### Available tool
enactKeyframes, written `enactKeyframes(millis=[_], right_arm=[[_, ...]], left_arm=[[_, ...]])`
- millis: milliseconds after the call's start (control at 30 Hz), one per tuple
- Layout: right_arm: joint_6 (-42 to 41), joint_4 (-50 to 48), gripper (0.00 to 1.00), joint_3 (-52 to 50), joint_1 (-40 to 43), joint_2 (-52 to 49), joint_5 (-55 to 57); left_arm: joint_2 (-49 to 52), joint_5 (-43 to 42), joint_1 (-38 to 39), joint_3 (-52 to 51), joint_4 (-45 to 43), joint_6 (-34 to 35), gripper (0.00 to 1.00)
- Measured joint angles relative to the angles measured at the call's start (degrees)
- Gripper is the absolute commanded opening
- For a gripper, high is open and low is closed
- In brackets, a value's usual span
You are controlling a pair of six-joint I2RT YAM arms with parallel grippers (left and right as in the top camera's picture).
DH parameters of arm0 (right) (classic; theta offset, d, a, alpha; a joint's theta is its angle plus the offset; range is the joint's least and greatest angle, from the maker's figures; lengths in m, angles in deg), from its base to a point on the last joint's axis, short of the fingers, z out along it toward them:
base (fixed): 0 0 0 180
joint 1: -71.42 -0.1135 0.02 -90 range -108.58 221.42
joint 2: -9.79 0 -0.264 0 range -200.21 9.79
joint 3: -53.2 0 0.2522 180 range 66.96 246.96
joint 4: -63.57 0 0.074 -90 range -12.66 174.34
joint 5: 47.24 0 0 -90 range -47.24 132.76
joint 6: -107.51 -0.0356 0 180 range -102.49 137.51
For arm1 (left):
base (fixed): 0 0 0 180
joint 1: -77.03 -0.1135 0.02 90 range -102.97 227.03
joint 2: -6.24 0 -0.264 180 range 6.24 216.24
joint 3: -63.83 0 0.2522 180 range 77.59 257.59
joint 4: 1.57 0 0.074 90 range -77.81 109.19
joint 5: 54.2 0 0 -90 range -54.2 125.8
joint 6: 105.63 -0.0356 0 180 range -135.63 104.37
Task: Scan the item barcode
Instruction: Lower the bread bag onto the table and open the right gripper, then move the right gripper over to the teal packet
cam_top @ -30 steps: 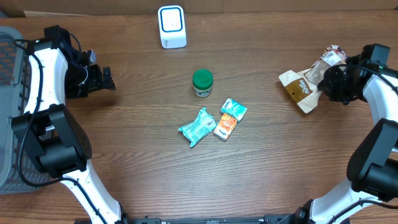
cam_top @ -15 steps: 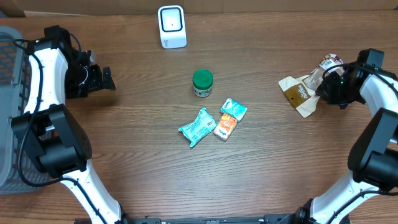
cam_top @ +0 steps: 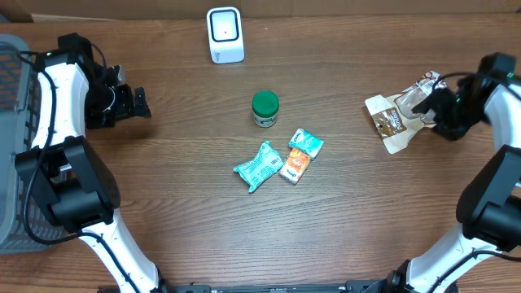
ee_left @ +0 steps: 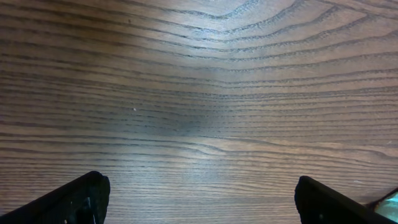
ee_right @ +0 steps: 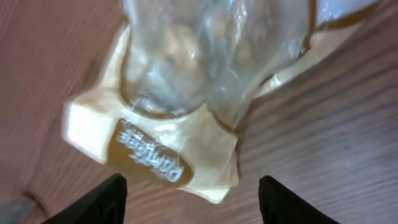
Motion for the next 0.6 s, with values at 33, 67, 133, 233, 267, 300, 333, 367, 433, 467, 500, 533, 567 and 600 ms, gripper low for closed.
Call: enactKeyframes(millis=[33, 67, 133, 233, 267, 300, 333, 367, 433, 467, 500, 533, 567, 600], right_arm=[[0.0, 2.3, 0.67, 2.2, 0.0, 0.0, 0.1], [0.0, 5.3, 0.68, 4.4, 0.0, 0.0, 0.2], [0.1, 11.3, 0.69, 10.0, -0.4, 0.1, 0.2], [0.3, 17.8, 0.69, 15.5, -1.5, 0.2, -0.2], [0.6, 19.3, 0.69, 16.5, -2.1, 0.4, -0.8], [1.0, 20.5, 0.69, 17.1, -2.8, 0.5, -1.7], [1.6, 21.3, 0.69, 17.2, -3.6, 0.5, -2.6], [2.1, 22.0, 0.70, 17.2, -4.4, 0.5, -3.3], [3.0, 22.2, 0.70, 16.7, -6.9, 0.5, -4.2], [3.3, 22.2, 0.70, 16.4, -7.7, 0.5, -4.4], [3.5, 21.6, 0.71, 15.8, -9.2, 0.5, -4.7], [3.7, 20.9, 0.71, 15.3, -10.4, 0.5, -4.9], [3.9, 19.9, 0.71, 14.3, -12.1, 0.5, -5.0], [4.0, 18.7, 0.72, 13.3, -13.8, 0.5, -5.2]], left_arm=[[0.0, 0.0, 0.0, 0.0, 0.0, 0.0, 1.00], [0.0, 0.0, 0.0, 0.0, 0.0, 0.0, 1.00], [0.0, 0.0, 0.0, 0.0, 0.0, 0.0, 0.99], [0.0, 0.0, 0.0, 0.0, 0.0, 0.0, 1.00], [0.0, 0.0, 0.0, 0.0, 0.0, 0.0, 1.00], [0.0, 0.0, 0.0, 0.0, 0.0, 0.0, 1.00], [0.0, 0.0, 0.0, 0.0, 0.0, 0.0, 1.00], [0.0, 0.0, 0.0, 0.0, 0.0, 0.0, 1.00], [0.0, 0.0, 0.0, 0.0, 0.0, 0.0, 0.99], [0.0, 0.0, 0.0, 0.0, 0.0, 0.0, 1.00], [0.0, 0.0, 0.0, 0.0, 0.0, 0.0, 1.00], [0.0, 0.0, 0.0, 0.0, 0.0, 0.0, 1.00], [0.0, 0.0, 0.0, 0.0, 0.0, 0.0, 1.00], [0.0, 0.0, 0.0, 0.0, 0.0, 0.0, 0.99]])
